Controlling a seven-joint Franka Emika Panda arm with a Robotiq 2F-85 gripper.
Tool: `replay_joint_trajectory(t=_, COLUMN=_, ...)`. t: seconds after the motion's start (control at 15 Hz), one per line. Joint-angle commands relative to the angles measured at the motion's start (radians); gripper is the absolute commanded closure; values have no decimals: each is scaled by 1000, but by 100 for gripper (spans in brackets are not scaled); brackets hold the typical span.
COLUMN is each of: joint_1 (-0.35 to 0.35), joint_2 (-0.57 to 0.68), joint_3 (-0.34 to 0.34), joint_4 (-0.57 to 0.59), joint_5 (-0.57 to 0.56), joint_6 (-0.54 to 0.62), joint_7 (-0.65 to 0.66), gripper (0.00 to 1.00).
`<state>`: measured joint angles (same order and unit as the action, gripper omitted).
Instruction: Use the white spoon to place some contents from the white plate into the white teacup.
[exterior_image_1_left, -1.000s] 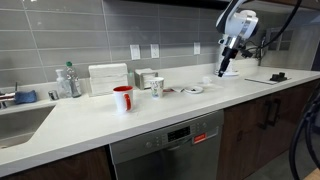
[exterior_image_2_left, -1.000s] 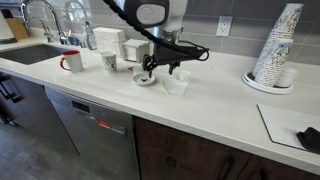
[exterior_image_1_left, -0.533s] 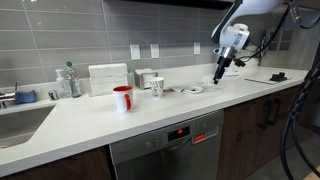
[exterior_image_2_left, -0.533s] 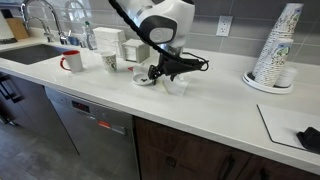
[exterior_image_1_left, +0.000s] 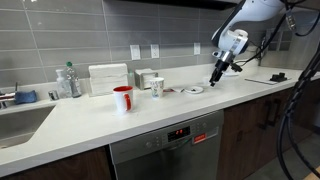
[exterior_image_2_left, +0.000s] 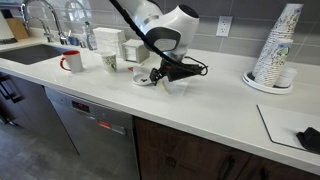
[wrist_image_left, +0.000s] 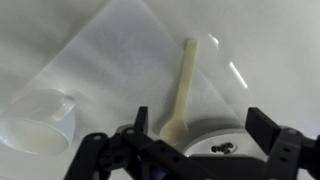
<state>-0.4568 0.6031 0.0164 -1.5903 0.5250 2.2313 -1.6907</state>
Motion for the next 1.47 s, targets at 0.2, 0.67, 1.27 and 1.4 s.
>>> replay_joint_trajectory(t=0.2, joint_1=-45, joint_2=65, joint_3=41, joint_4=68, joint_5=96, joint_6=-36, joint_7=-51, gripper=4)
replay_joint_trajectory(t=0.67, joint_1=-43, joint_2=100, joint_3=39, joint_4=99, joint_5=116, joint_6=-32, joint_7=-50, gripper=53)
replay_joint_trajectory(t=1.27, joint_1=-41, joint_2=95, joint_3=36, joint_4=104, joint_5=103, joint_6=-45, joint_7=-40, gripper=97)
replay_joint_trajectory(t=1.4, joint_1=-42, joint_2=55, joint_3=37, joint_4=86, joint_5=105, joint_6=-66, joint_7=-38, gripper=97)
